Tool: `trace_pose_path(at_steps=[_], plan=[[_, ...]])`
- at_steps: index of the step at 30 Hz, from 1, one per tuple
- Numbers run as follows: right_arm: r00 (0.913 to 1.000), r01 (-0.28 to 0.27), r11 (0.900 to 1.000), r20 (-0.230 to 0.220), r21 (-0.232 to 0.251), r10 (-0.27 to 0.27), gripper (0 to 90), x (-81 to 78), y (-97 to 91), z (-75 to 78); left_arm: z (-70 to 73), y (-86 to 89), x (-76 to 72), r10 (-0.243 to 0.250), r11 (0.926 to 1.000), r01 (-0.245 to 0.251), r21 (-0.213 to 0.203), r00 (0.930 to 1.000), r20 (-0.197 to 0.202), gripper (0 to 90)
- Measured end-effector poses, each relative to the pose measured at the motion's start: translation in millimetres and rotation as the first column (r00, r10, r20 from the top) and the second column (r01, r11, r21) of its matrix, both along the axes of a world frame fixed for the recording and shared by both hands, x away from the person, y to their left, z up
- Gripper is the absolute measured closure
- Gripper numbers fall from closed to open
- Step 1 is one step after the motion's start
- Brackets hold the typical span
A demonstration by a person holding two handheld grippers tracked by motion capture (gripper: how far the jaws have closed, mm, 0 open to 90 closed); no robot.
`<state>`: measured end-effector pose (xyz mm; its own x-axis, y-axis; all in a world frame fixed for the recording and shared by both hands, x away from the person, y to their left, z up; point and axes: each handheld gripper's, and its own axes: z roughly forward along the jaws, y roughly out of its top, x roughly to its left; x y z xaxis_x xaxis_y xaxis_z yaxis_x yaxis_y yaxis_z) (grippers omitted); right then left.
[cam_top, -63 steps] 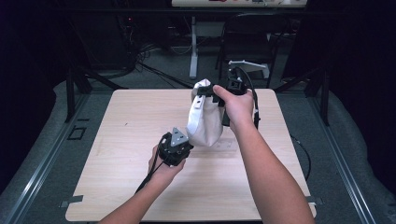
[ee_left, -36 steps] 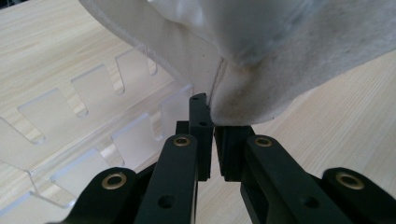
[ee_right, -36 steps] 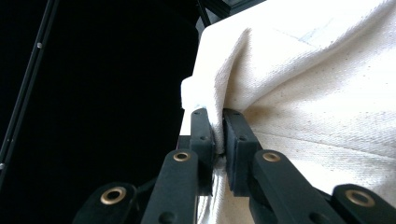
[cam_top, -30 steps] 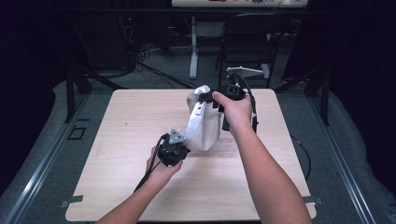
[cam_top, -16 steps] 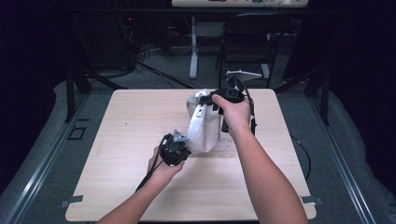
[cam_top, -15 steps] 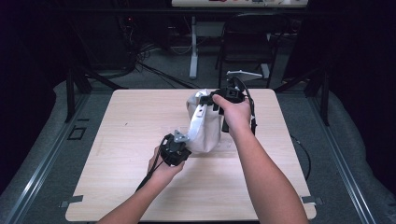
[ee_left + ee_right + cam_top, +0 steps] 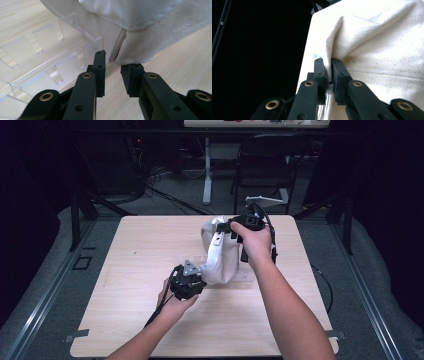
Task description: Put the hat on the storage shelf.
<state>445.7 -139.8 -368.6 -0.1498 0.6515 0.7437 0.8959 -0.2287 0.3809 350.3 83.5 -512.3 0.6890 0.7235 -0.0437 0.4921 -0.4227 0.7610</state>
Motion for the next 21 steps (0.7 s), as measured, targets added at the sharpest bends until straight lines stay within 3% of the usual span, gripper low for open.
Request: trace_pose_path(at_steps=[10,15,18,21], plan=[[0.9999,0.010,0.9998,0.012,-0.016,-0.010,82.8,-3.9,-4.9,2.9,5.9,20.5,-18.7,-0.031,0.9912,0.035,-0.128,0.9990,0.031,55.3],[0.9997,0.020,0.9994,0.016,-0.029,-0.019,81.7,-4.0,-5.1,3.8,11.7,33.5,-29.0,-0.033,0.9805,0.042,-0.192,0.9983,0.049,52.0],[0.9996,0.020,0.9992,0.020,-0.034,-0.019,81.0,-4.9,-4.5,4.2,12.9,42.7,-35.3,-0.032,0.9801,0.045,-0.193,0.9970,0.071,51.3],[0.9996,0.021,0.9988,0.018,-0.043,-0.020,81.6,-6.5,-4.4,5.2,9.8,54.1,-39.5,-0.023,0.9844,0.040,-0.171,0.9942,0.105,51.3]])
